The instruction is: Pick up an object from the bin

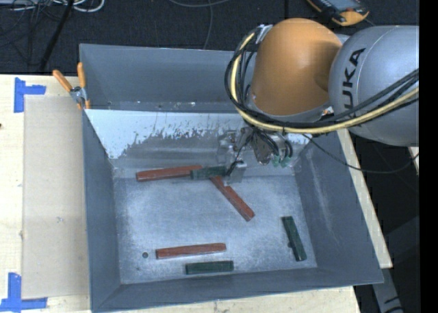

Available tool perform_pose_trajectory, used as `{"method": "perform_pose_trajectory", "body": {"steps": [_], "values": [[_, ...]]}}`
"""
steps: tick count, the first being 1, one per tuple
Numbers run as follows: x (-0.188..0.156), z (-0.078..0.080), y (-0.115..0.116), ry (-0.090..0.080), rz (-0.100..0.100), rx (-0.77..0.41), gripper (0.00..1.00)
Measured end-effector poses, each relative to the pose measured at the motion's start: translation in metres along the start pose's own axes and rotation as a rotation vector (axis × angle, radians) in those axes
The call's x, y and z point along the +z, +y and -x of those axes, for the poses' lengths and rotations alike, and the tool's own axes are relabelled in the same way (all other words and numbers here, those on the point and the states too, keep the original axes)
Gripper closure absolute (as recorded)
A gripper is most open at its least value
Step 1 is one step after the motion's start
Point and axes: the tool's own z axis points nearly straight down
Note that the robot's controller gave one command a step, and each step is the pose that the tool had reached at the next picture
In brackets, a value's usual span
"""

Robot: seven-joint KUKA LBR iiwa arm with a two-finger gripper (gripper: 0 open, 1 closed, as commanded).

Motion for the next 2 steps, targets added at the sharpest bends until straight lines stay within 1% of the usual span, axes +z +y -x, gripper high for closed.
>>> {"method": "perform_pose_trajectory", "body": {"steps": [1, 2], "values": [[0.037, 0.008, 0.008, -0.006, -0.001, -0.065, 1.0], [0.066, -0.033, -0.012, 0.002, 0.002, -0.113, 1.0]]}}
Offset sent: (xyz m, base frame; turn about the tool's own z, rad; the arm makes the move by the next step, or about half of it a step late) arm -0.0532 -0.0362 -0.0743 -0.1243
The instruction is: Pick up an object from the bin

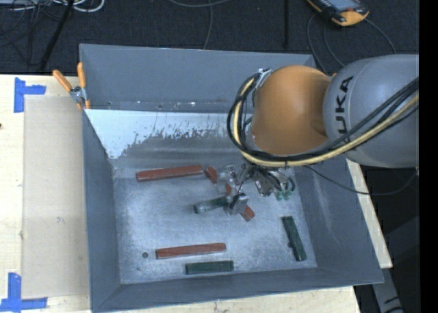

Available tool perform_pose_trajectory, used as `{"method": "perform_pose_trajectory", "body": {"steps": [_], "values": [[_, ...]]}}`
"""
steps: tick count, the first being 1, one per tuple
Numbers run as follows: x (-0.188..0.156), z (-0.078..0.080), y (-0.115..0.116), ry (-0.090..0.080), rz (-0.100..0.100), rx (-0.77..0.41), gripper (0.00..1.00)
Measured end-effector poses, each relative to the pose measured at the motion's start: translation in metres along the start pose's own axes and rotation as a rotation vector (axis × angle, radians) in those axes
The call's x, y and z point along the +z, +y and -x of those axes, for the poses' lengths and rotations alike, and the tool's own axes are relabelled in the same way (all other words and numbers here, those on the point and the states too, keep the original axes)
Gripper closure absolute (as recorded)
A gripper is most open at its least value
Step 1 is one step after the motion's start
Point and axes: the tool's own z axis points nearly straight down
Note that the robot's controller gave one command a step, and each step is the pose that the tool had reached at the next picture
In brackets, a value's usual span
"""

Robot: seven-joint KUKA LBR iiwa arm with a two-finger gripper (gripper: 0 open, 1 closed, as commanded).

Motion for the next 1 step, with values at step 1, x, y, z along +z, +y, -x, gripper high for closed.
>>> {"method": "perform_pose_trajectory", "body": {"steps": [1], "values": [[-0.041, -0.0014, -0.0025, 0.007, -0.002, 0.007, 1.0]]}}
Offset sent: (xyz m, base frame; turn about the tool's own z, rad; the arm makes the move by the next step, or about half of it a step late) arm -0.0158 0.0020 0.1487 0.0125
